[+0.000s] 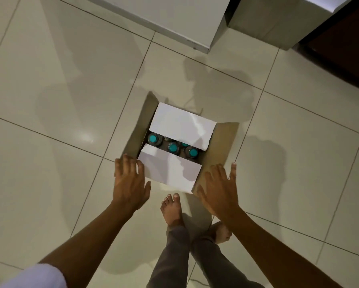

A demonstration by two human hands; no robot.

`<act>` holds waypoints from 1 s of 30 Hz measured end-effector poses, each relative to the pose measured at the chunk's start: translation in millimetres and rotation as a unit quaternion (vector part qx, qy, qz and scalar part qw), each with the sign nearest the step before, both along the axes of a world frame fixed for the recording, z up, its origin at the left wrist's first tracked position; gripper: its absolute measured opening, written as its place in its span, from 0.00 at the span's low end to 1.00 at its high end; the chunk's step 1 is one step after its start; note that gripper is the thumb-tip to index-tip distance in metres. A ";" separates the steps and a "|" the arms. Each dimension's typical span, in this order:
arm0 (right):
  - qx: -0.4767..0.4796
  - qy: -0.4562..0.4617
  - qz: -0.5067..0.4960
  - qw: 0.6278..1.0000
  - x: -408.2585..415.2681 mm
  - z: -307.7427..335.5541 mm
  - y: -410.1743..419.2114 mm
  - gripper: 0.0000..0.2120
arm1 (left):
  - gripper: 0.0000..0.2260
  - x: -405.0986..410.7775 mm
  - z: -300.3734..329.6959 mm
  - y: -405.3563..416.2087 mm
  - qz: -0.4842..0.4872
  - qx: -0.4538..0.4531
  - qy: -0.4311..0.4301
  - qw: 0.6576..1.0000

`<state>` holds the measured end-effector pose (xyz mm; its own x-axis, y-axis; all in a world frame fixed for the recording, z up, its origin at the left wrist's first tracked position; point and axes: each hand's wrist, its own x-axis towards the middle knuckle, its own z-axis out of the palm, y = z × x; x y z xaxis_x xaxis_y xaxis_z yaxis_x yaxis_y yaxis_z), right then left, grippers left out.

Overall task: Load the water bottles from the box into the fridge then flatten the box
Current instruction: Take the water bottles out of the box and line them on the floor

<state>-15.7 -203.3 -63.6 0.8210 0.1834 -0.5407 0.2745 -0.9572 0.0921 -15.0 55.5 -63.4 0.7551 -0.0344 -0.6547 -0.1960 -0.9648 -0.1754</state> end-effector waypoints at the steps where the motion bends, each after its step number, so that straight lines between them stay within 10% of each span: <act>1: -0.011 0.018 -0.035 0.999 -4.7 -4.3 -7.7 0.26 | 0.34 2.0 -5.1 5.3 0.024 0.001 -0.005 1.000; 14: 0.211 0.236 -0.245 0.916 -8.9 -84.1 -40.2 0.33 | 0.42 35.2 -83.8 -8.7 0.052 -0.180 0.008 0.982; 21: 0.277 0.099 -0.218 0.931 7.8 -69.4 -43.7 0.25 | 0.36 56.0 -79.2 -42.8 -0.018 -0.175 0.045 0.983; 30: 0.293 0.056 -0.093 0.950 43.0 -50.1 -27.6 0.21 | 0.21 10.3 -16.4 -62.8 0.258 -0.122 0.082 0.955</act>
